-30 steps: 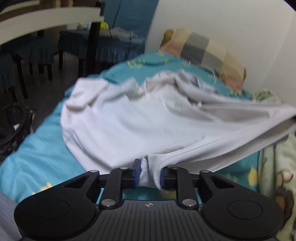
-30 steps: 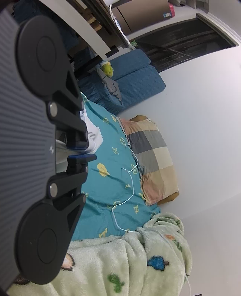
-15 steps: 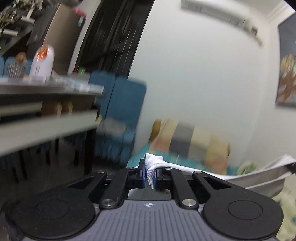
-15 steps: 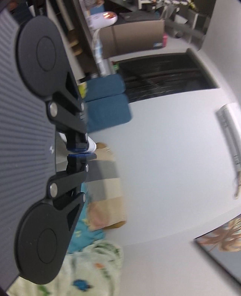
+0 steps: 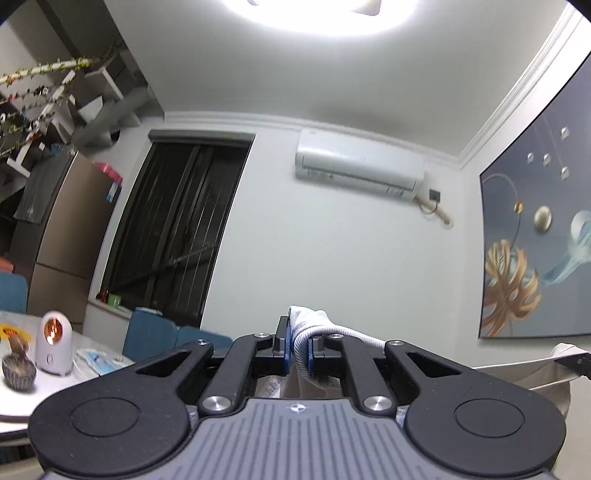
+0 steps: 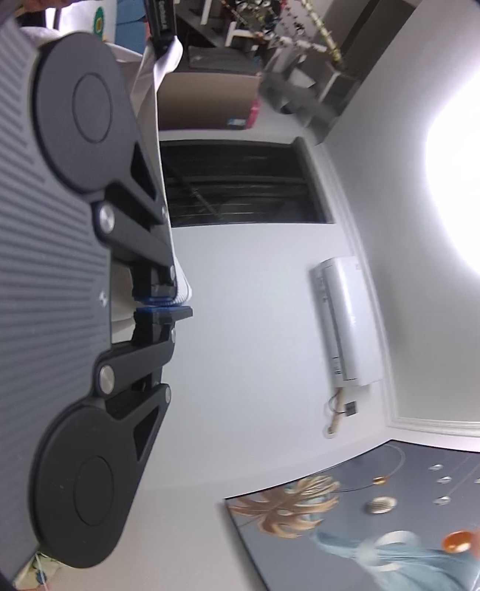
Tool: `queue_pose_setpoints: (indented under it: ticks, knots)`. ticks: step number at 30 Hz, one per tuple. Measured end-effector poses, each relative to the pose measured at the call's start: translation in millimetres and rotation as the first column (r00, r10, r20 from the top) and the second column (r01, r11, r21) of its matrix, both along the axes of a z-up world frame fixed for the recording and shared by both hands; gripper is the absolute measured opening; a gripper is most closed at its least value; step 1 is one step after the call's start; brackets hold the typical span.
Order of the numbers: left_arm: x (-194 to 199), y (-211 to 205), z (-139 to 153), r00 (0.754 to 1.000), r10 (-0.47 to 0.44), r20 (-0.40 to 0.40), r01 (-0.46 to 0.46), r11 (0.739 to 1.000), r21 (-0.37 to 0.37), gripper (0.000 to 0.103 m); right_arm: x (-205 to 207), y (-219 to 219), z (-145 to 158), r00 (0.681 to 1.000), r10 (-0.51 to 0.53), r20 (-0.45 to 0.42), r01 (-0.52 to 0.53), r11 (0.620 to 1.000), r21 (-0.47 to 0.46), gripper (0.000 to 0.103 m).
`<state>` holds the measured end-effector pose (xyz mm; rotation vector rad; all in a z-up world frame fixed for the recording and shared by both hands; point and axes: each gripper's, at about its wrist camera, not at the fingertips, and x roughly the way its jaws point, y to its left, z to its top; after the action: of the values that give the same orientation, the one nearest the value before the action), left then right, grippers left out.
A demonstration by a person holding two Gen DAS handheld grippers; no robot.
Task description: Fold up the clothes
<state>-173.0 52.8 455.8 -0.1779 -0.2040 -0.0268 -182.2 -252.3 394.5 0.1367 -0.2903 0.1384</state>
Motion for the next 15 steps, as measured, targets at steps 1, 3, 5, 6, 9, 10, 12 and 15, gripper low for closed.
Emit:
queue_pose_setpoints:
  ticks: [1,3,5,6,9,10,12,15]
  knots:
    - [-10,-1,9,1.000,-0.002,0.008,0.002,1.000,0.002,0.009,-11,0,8,1.000,0.006,0.010,-0.006,1.000,0.007,0.005]
    - [-25,-3,17,1.000,-0.002,0.015,0.002,1.000,0.008,0.009,-29,1,21,1.000,0.016,0.027,-0.016,1.000,0.011,0.005]
    - [-38,-4,24,1.000,-0.002,0.020,0.001,1.000,0.014,0.009,-40,2,29,0.999,0.028,0.027,-0.028,1.000,0.014,0.005]
    - [-40,-5,20,1.000,0.001,0.017,-0.001,1.000,0.013,0.009,-43,3,31,0.999,0.034,0.023,-0.034,0.999,0.015,0.005]
    - [-32,-7,-3,1.000,0.006,-0.028,-0.006,1.000,0.001,0.009,-33,5,24,0.999,0.045,-0.020,-0.045,0.999,0.009,0.005]
    - [-21,-6,-13,0.999,0.006,-0.050,-0.006,1.000,-0.008,0.009,-23,6,19,0.998,0.040,-0.048,-0.040,0.999,0.000,0.005]
    - [10,0,-37,0.995,0.002,-0.098,-0.005,1.000,-0.027,0.009,5,7,2,0.994,0.027,-0.103,-0.028,1.000,-0.009,0.005]
    - [77,-1,-73,0.987,0.013,-0.160,-0.016,1.000,-0.017,0.009,58,6,-32,0.986,0.008,-0.165,-0.010,1.000,-0.016,0.005]
